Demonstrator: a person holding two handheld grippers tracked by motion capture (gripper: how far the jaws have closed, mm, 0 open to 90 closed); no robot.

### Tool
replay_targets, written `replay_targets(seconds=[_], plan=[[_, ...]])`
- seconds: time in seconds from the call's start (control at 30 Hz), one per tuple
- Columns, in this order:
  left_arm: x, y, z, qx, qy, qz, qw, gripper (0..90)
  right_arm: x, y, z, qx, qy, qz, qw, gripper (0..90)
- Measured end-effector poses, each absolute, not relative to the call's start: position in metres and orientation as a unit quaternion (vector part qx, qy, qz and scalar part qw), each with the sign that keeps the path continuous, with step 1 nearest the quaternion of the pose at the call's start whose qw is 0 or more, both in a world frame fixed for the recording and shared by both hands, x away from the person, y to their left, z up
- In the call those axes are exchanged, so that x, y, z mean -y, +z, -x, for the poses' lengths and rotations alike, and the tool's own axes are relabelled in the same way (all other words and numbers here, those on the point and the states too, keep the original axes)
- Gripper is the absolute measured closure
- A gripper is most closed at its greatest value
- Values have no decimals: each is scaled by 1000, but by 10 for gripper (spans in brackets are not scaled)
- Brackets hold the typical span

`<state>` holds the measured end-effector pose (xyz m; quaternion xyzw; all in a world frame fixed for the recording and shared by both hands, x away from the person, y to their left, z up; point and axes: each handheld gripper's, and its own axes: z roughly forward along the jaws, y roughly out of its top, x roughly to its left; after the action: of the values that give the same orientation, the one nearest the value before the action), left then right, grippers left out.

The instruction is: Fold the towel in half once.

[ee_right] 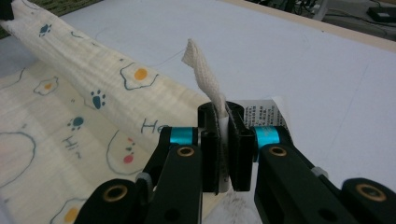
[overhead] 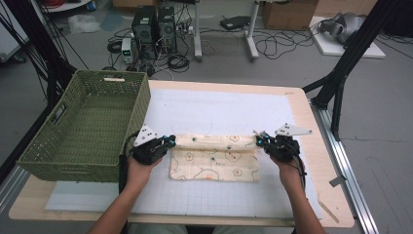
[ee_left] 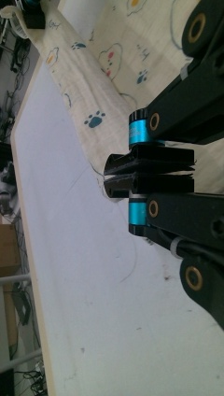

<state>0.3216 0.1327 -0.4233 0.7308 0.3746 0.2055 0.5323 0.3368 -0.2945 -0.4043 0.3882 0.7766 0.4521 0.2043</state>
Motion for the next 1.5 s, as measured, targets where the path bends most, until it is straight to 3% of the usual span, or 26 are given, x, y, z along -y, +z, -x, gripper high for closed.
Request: replay_targets(seconds=[0.33, 0.73, 0.77, 0.83, 1.0, 1.3, 1.5], plan=[[-138, -433, -286, -361, 193, -742, 531, 865, 293, -417, -301, -776, 448, -396, 202, 852], [-140, -446, -277, -365, 172, -758, 512, 827, 294, -433, -292, -788, 443, -386, 182, 848], [-140, -446, -277, -365, 172, -758, 512, 813, 294, -433, -292, -790, 440, -386, 182, 848], [-141, -448, -277, -376, 171, -757, 505, 696, 296, -435, -293, -791, 440, -384, 181, 845], [-148, -437, -279, -391, 172, -728, 536, 591, 295, -436, -288, -801, 441, -367, 173, 845], [-151, -428, -284, -396, 176, -714, 550, 569, 305, -428, -277, -798, 460, -354, 165, 661], [-148, -432, -296, -410, 171, -721, 532, 569, 323, -410, -271, -755, 518, -363, 171, 596]])
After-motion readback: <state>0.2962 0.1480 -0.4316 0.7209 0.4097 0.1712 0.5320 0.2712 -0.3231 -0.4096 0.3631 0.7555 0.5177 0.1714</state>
